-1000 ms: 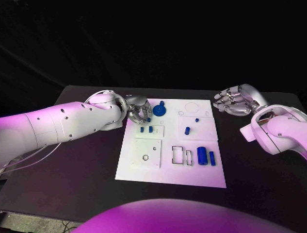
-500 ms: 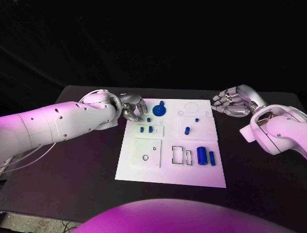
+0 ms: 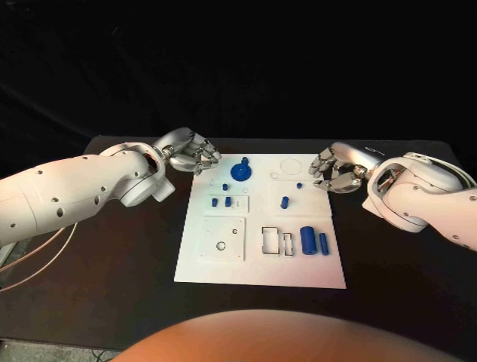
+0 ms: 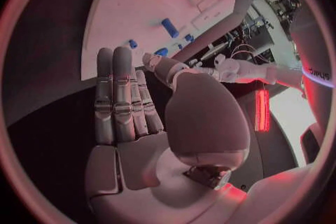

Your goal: Assemble the parts on the task board

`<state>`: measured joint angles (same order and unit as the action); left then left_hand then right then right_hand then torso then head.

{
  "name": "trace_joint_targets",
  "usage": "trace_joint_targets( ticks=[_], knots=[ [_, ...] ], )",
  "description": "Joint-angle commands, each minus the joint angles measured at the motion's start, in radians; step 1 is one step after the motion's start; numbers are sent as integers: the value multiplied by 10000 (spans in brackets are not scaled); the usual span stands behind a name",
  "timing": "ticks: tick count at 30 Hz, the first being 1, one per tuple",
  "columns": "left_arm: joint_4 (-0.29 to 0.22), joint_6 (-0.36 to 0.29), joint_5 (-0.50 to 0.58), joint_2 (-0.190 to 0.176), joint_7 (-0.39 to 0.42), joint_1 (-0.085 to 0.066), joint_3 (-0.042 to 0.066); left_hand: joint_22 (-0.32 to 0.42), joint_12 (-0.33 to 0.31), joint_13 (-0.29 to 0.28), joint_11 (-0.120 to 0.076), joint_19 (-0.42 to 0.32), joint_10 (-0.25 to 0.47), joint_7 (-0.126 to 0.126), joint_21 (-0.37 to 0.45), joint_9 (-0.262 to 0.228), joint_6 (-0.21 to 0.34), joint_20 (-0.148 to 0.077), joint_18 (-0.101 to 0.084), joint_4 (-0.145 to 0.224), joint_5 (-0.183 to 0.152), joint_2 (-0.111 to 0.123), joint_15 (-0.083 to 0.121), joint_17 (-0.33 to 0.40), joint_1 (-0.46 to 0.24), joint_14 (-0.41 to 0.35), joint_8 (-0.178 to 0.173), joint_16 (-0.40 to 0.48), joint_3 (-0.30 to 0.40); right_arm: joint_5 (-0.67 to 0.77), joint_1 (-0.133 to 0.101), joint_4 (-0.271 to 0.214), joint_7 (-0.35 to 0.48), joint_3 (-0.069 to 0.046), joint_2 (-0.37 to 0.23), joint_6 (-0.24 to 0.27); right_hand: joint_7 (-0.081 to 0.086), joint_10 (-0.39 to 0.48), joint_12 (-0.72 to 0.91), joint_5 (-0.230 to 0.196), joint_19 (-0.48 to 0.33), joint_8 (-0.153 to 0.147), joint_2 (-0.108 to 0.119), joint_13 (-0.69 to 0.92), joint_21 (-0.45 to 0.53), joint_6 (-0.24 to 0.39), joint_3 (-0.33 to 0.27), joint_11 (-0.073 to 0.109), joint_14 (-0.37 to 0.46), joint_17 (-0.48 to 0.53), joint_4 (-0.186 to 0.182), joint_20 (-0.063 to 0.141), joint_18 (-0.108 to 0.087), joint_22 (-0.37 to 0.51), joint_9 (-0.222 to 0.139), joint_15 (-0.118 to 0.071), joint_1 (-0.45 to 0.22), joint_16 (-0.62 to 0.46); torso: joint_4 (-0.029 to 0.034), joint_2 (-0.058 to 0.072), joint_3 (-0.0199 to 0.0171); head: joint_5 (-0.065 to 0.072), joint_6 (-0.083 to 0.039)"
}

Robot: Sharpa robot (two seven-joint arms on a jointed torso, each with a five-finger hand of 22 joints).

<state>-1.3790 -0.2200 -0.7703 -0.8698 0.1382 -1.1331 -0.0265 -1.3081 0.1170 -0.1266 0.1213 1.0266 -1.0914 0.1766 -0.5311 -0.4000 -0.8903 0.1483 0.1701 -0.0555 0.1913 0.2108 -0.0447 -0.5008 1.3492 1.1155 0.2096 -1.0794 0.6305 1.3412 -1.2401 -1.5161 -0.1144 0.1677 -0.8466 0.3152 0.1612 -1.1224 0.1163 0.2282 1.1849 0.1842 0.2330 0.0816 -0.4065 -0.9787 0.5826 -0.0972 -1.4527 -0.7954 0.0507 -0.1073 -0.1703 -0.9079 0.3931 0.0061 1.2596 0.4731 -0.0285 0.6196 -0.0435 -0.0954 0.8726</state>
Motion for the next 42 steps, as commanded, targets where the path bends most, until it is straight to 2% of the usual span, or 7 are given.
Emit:
trace_joint_targets(
  ticks=[1, 7, 11, 15, 22, 37, 42],
  knots=[
    [-235, -8, 4865, -167, 1119, -2, 16, 88, 50, -18, -13, -112, -103, -1, 242, 9, -11, 23, 104, -206, -173, 54, -14, 91, -343, -131, 88, 124, -193, 1986, -2, 149, -383, -4, 183, -867, -41, 43, -405, -245, 457, -34, 87, -20, -1363, -20, 43, -16, -461, -1466, -148, 12, 41, -1022, -34, -8, -174, 2293, -19, 15, 9, 190, 0],
    [-572, 489, 6739, -411, 1620, 4, 19, 444, 102, -74, -48, 10, -151, -16, 720, 19, 103, 40, 113, -479, -564, 146, -5, 202, -783, -149, 147, 215, -905, 2612, 15, 556, -479, -4, 622, -872, -56, 156, -504, -370, 1480, -48, 107, 29, -4799, 39, -68, -18, -686, -3720, -240, -18, 506, -3242, -46, 35, -66, 5945, 23, 17, 24, 384, -20],
    [-629, 618, 7057, -387, 1736, 4, 19, 522, 114, -91, -52, 54, -150, -17, 820, 21, 96, 39, 112, -534, -609, 159, -4, 227, -829, -151, 172, 240, -1063, 2831, 32, 759, -550, -4, 878, -828, -54, 168, -500, -374, 1811, -16, 114, 54, -6006, 9, -49, -26, -726, -4361, -269, -42, 680, -4008, -28, 56, -14, 7050, 13, 12, 1, 426, -28],
    [-734, 665, 7228, -365, 1865, 4, 19, 565, 130, -105, -58, 88, -163, -18, 872, 25, 104, 36, 113, -572, -639, 159, 1, 237, -855, -135, 179, 242, -1153, 2919, 75, 950, -572, -4, 1096, -821, -53, 156, -499, -377, 1930, -1, 103, 66, -6423, -11, -5, -30, -735, -4541, -284, -53, 741, -4265, -20, 65, 1, 7381, -5, 27, 16, 455, -85],
    [-965, 660, 7421, -365, 2028, 4, 19, 592, 141, -115, -64, 116, -171, -22, 904, 29, 111, 33, 114, -594, -661, 158, 5, 243, -864, -123, 183, 241, -1213, 2969, 228, 1227, -505, -5, 1452, -852, -15, 72, -479, -226, 2003, 88, 63, 95, -6798, -171, 181, -52, -706, -4617, -295, -78, 788, -4541, 23, 89, 36, 7675, 25, 31, -11, 493, -79],
    [-1114, 770, 7461, -388, 1985, 4, 20, 671, 144, -134, -58, 171, -139, -15, 1010, 43, 142, 30, 109, -633, -697, 130, 2, 267, -848, -139, 188, 266, -1357, 2899, 498, 1687, -406, -5, 1849, -1030, -69, -241, -440, -154, 2238, 187, 25, 147, -7581, -294, 570, 0, -714, -4780, -283, -65, 906, -4995, 114, 67, 20, 8103, 7, 16, 4, 446, -81],
    [-1118, 897, 7452, -397, 1909, 3, 20, 746, 125, -148, -43, 216, -59, -9, 1124, 61, 168, 33, 103, -624, -450, 26, -9, 291, -714, -176, 195, 292, -1410, 2925, 549, 1815, -457, -6, 1918, -1006, -62, -219, -472, -174, 2174, 190, 56, 143, -7469, -283, 605, -10, -691, -4714, -284, -64, 882, -4973, 131, 74, -15, 8079, 13, 16, 2, 475, -84]
  ],
)
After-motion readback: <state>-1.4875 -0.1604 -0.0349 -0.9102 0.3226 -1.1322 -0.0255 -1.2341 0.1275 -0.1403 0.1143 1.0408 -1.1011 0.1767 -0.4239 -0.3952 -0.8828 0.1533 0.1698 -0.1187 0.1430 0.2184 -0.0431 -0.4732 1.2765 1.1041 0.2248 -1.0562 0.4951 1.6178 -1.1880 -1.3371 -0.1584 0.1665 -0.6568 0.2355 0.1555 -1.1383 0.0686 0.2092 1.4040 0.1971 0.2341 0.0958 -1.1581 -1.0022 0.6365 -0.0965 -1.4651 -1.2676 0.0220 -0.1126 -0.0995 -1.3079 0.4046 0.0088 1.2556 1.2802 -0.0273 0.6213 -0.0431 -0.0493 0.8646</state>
